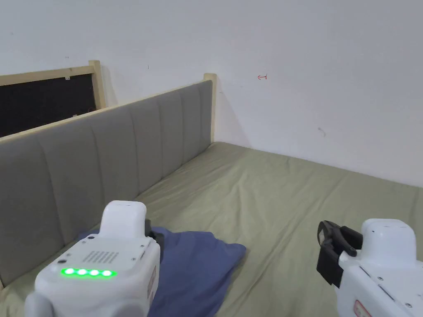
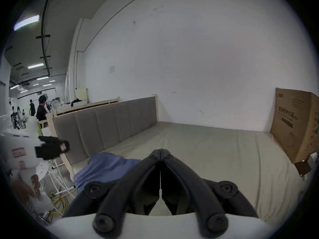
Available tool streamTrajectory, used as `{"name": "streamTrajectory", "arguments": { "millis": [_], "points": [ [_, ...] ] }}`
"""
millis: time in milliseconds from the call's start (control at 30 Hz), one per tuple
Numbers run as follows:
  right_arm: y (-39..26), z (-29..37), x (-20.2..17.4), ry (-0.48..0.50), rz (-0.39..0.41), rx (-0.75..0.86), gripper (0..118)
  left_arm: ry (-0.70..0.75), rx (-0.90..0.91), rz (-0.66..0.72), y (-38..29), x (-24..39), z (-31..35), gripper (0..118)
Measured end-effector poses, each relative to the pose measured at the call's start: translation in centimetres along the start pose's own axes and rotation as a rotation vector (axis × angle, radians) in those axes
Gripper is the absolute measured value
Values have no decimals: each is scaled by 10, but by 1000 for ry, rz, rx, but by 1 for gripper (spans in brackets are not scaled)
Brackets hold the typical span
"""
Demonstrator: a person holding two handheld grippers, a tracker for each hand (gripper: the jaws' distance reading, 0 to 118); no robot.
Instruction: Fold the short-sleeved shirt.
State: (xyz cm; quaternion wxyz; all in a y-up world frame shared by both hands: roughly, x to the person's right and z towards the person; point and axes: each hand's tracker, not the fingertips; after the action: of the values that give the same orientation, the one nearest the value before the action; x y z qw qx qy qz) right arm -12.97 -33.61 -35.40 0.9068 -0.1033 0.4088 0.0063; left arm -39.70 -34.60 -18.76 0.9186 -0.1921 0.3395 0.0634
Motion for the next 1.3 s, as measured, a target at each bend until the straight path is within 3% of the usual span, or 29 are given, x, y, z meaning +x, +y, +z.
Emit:
{"name": "streamTrajectory", "arguments": {
  "millis": [133,200,233,267,300,333,500,567,667,767,800,833,867,900,967,1000,1033,1100,1133,1300],
  "points": [
    [-12,-2,25,-34,-16,-72,0,-194,-453,-29,-21,-4,-97,0],
    [-20,-5,37,-50,-29,-106,0,-260,-574,-22,-41,3,-138,1],
    [-23,-6,43,-61,-35,-122,0,-265,-623,-22,-49,7,-155,13],
    [-27,-4,49,-73,-43,-138,0,-247,-649,0,-57,9,-172,41],
    [-31,-5,53,-83,-48,-151,0,-225,-679,11,-64,13,-186,94],
    [-35,-6,59,-93,-55,-167,0,-211,-725,9,-76,19,-198,114],
    [-51,-8,80,-125,-72,-236,0,-204,-789,22,-113,33,-251,111],
    [-56,-7,87,-129,-84,-253,0,-160,-854,22,-137,35,-274,118],
    [-62,-9,93,-139,-95,-277,0,-191,-726,-66,-144,44,-262,118],
    [-67,-8,97,-137,-118,-291,0,-159,-775,-62,-141,44,-250,115],
    [-68,-8,98,-134,-121,-293,0,-169,-756,-55,-141,41,-243,95],
    [-69,-8,99,-132,-122,-297,0,-184,-705,-66,-137,37,-232,62],
    [-69,-7,100,-128,-121,-303,0,-189,-631,-79,-112,38,-204,17],
    [-69,-6,101,-125,-120,-306,0,-170,-583,-73,-104,32,-190,3],
    [-68,-2,102,-121,-122,-305,0,-138,-552,-33,-90,14,-164,4],
    [-67,0,103,-119,-126,-301,0,-207,-560,43,-100,-11,-203,3],
    [-66,3,104,-118,-130,-295,0,-225,-534,73,-90,-23,-198,3],
    [-62,9,105,-120,-137,-283,0,-152,-446,22,-68,-38,-184,3],
    [-59,13,107,-120,-142,-274,0,-120,-322,-37,-47,-27,-136,3],
    [-45,41,115,-151,-153,-201,0,-181,-99,-117,37,-1,-62,3]
  ]
}}
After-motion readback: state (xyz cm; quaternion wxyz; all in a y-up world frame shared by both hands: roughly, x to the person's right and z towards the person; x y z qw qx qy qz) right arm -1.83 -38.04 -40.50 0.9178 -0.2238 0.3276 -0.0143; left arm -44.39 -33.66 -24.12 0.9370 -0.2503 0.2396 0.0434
